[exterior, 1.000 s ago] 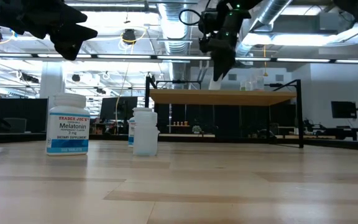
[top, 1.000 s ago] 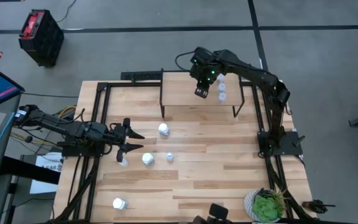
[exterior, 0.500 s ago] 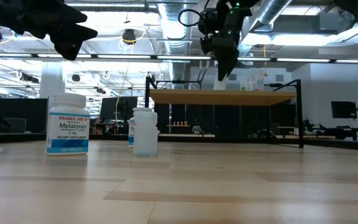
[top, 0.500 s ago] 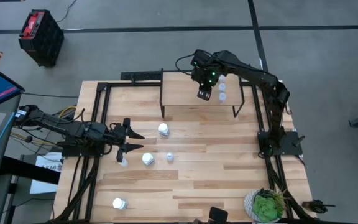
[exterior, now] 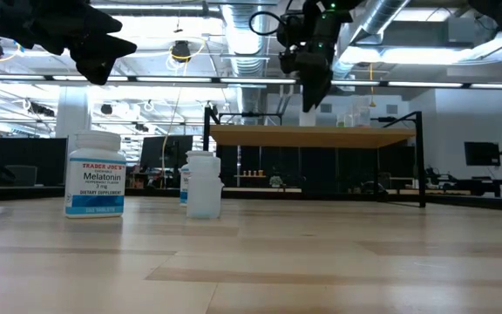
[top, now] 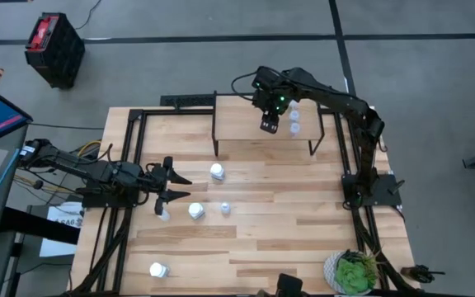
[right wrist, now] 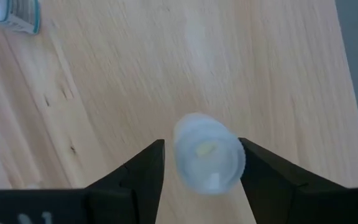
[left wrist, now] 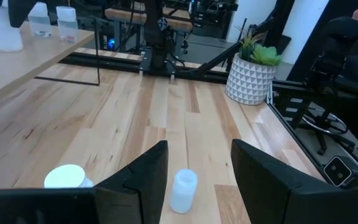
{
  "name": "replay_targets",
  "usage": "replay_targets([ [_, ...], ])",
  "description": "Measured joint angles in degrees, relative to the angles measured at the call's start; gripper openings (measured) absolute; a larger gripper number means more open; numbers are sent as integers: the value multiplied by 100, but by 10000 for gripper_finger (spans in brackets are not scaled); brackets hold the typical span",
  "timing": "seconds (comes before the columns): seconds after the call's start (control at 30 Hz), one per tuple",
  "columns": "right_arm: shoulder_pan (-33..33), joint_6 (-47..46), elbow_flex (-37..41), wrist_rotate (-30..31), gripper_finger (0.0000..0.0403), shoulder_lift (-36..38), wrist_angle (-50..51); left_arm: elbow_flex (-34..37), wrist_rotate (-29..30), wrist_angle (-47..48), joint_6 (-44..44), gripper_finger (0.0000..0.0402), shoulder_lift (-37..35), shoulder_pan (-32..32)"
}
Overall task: Pick and place medicine bottles onto shelf by color
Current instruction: Put the bottom translucent medicine bottle onto the middle of the shelf
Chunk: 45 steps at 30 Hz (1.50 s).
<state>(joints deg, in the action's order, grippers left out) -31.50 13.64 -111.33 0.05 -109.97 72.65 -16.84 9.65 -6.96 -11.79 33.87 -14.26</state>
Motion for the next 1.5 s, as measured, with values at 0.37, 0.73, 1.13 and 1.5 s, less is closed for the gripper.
replay_targets([
  [0.37, 11, 487, -313, 119, 217, 15, -128, 0, 0, 0, 0, 165, 0, 0],
  [0.73, 280, -205, -1825, 184, 214, 18, 620, 0, 2, -2, 2, 165, 0, 0],
  [1.13, 1437, -786, -1889, -88, 204, 496, 1723, 0, 15, -4, 2, 165, 0, 2],
  [1.5, 3233, -1985, 80, 121, 193, 2154, 1518, -2, 225, -32, 2, 165, 0, 4],
])
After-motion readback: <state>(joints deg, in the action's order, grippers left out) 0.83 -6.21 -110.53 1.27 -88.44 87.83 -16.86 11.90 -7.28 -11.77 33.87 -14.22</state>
